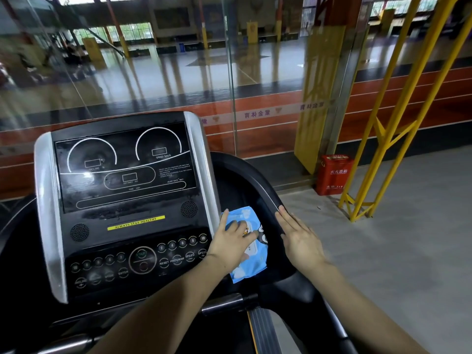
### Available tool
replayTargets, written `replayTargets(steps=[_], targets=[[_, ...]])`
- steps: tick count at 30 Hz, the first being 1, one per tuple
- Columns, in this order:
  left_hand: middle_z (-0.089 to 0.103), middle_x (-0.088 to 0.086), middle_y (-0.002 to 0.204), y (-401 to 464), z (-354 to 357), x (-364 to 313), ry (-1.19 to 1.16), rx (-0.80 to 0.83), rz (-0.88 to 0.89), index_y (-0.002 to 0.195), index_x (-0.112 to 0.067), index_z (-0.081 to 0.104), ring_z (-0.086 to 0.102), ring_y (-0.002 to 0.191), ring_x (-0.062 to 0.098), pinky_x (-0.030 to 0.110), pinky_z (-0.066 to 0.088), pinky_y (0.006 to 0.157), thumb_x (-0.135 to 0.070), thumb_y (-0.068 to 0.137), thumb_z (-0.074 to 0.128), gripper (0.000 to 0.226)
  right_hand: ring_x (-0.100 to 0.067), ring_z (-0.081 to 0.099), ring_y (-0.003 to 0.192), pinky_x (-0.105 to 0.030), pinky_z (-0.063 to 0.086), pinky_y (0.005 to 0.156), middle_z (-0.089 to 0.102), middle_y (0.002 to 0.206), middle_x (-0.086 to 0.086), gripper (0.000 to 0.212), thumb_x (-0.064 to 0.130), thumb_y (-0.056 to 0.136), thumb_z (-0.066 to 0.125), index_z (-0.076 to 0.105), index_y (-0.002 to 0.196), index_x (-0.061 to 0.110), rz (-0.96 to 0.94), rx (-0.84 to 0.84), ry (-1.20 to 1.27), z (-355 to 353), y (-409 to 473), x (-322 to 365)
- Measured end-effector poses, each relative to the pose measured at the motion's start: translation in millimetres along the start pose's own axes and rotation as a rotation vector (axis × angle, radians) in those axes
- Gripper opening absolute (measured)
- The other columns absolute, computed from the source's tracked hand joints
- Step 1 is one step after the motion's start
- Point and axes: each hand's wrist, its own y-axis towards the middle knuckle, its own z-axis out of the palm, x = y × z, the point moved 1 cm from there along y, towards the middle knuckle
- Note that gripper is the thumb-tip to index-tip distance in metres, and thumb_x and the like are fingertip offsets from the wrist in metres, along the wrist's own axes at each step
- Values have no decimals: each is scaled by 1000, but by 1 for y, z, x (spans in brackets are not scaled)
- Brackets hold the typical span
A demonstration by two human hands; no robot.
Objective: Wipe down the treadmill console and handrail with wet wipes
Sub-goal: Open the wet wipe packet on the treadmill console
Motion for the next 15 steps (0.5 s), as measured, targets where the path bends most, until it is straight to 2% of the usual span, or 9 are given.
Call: replayTargets(steps=[3, 6, 9, 11, 13, 15], targets=[[36, 14, 161, -11, -7, 4, -20, -17, -6, 154, -27, 31, 25, 155, 37, 70, -10, 122, -61, 98, 55, 70, -17, 27, 156, -44, 35, 119, 14, 171, 11, 66, 21, 100, 59, 35, 161, 23, -3, -32, -36, -2, 0, 4], [28, 10, 170, -31, -9, 11, -9, -37, -54, 157, -26, 36, 12, 160, 36, 72, -9, 121, -61, 101, 47, 67, -23, 36, 152, -49, 42, 113, 39, 164, 1, 53, 16, 93, 69, 58, 145, 17, -47, -152, -48, -3, -3, 15], [19, 7, 173, -53, 0, 16, -1, -33, -83, 165, -24, 21, -3, 161, 38, 73, -8, 121, -54, 106, 41, 69, -28, 53, 139, -46, 50, 105, 56, 151, -5, 50, 9, 84, 77, 67, 132, 15, -176, -188, -28, 9, -1, 30], [11, 6, 175, -63, 5, 17, 9, -18, -105, 167, -21, 9, -15, 159, 40, 73, -10, 121, -47, 108, 43, 73, -31, 63, 123, -46, 57, 98, 64, 138, -8, 47, 5, 79, 82, 72, 124, 12, -226, -175, 23, 19, 6, 38], [-1, 5, 176, -70, 4, 18, 26, 5, -123, 166, -18, -4, -28, 154, 41, 73, -17, 118, -34, 109, 45, 77, -30, 67, 110, -44, 61, 88, 68, 127, -9, 39, 2, 80, 82, 75, 118, 8, -226, -140, 84, 28, 14, 44], [-14, 5, 174, -75, 1, 17, 57, 22, -104, 164, -14, -15, -36, 150, 42, 73, -21, 116, -20, 107, 42, 81, -27, 65, 106, -40, 61, 86, 67, 122, -5, 30, 4, 88, 76, 76, 117, 8, -218, -85, 122, 32, 20, 51]])
